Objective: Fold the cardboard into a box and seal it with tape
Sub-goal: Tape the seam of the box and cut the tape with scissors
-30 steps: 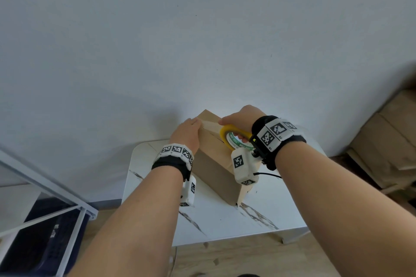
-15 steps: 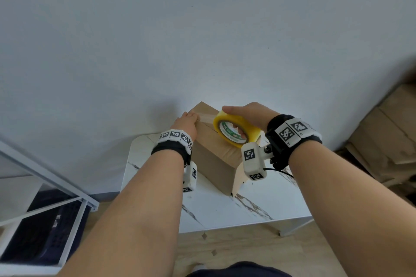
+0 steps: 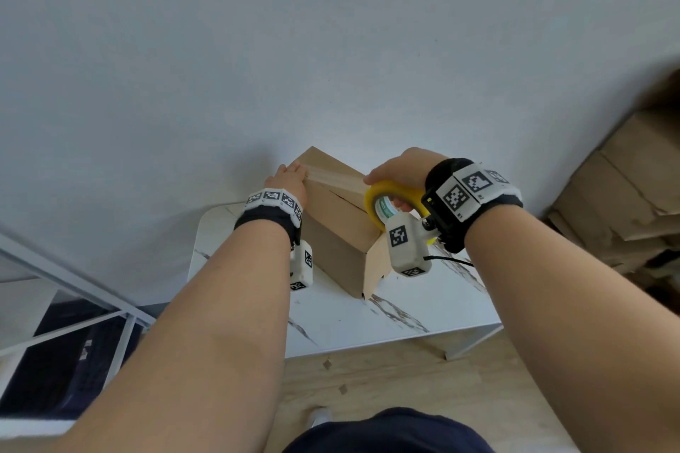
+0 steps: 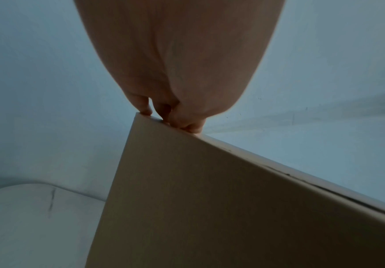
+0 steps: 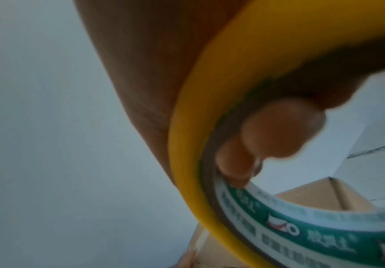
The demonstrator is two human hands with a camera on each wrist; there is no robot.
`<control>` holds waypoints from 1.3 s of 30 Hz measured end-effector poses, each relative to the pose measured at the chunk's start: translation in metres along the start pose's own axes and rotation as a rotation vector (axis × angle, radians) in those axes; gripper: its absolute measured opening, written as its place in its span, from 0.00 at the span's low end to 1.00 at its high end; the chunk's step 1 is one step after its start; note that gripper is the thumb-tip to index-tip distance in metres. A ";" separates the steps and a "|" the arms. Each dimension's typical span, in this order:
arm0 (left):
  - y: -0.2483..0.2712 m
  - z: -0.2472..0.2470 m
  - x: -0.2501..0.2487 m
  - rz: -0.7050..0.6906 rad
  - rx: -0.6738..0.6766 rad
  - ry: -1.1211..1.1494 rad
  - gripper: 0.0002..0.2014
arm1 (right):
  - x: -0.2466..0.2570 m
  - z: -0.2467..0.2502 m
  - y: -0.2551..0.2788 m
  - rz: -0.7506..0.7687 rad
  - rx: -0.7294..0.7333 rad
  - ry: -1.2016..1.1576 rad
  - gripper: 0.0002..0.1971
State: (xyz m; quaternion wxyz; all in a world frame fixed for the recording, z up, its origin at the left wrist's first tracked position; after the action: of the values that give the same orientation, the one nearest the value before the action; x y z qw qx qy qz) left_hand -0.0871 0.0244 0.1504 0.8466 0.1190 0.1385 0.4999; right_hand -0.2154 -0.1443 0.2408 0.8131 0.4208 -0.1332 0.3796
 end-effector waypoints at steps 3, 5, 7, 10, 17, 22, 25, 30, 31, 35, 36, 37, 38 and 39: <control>-0.001 -0.001 -0.002 0.022 -0.002 0.012 0.36 | -0.007 -0.001 -0.002 -0.075 -0.019 0.076 0.17; -0.002 -0.003 -0.002 0.024 -0.008 0.020 0.36 | -0.012 -0.004 -0.003 -0.084 -0.016 0.106 0.19; -0.003 -0.004 0.000 0.022 -0.023 0.025 0.33 | -0.017 -0.002 0.000 -0.084 -0.015 0.099 0.21; -0.006 -0.006 0.003 0.051 -0.046 0.033 0.29 | -0.023 0.008 0.006 -0.070 -0.011 0.036 0.23; -0.004 -0.013 -0.001 0.062 -0.119 0.028 0.27 | -0.042 -0.007 -0.003 -0.156 -0.016 0.071 0.15; -0.002 -0.013 -0.002 0.052 -0.116 0.024 0.31 | -0.052 -0.018 -0.006 -0.185 -0.048 0.157 0.08; -0.002 -0.013 -0.002 0.049 -0.116 0.027 0.33 | -0.052 -0.020 -0.007 -0.183 -0.040 0.186 0.08; 0.000 -0.015 0.000 0.025 -0.129 0.042 0.34 | -0.058 -0.026 -0.012 -0.170 -0.041 0.170 0.09; 0.001 -0.015 0.000 0.018 -0.139 0.043 0.33 | -0.059 -0.027 -0.012 -0.163 -0.040 0.172 0.09; 0.003 -0.016 0.001 0.021 -0.163 0.072 0.33 | -0.062 -0.026 -0.020 -0.176 -0.039 0.006 0.12; 0.004 -0.017 0.001 0.019 -0.175 0.077 0.34 | -0.062 -0.026 -0.023 -0.181 -0.048 -0.044 0.14; 0.005 -0.018 0.000 0.008 -0.197 0.075 0.34 | -0.061 -0.025 -0.025 -0.187 -0.048 -0.068 0.15; 0.006 -0.020 -0.001 -0.012 -0.221 0.072 0.32 | -0.060 -0.026 -0.026 -0.182 -0.050 -0.079 0.15; 0.007 -0.022 -0.004 -0.037 -0.239 0.073 0.30 | -0.059 -0.027 -0.027 -0.179 -0.053 -0.084 0.15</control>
State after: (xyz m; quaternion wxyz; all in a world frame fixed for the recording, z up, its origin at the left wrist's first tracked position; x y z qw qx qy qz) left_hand -0.1023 0.0255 0.1329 0.8582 -0.0034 0.1108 0.5011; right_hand -0.2384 -0.1629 0.1772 0.8483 0.4250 -0.1387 0.2838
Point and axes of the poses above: each hand's wrist, its own y-axis away from the middle knuckle, its own z-axis out of the back of the hand, x = y × z, the point moved 1 cm from there along -y, towards the middle knuckle, and after that the axes turned 7 degrees about -z, right-handed, at the moved point
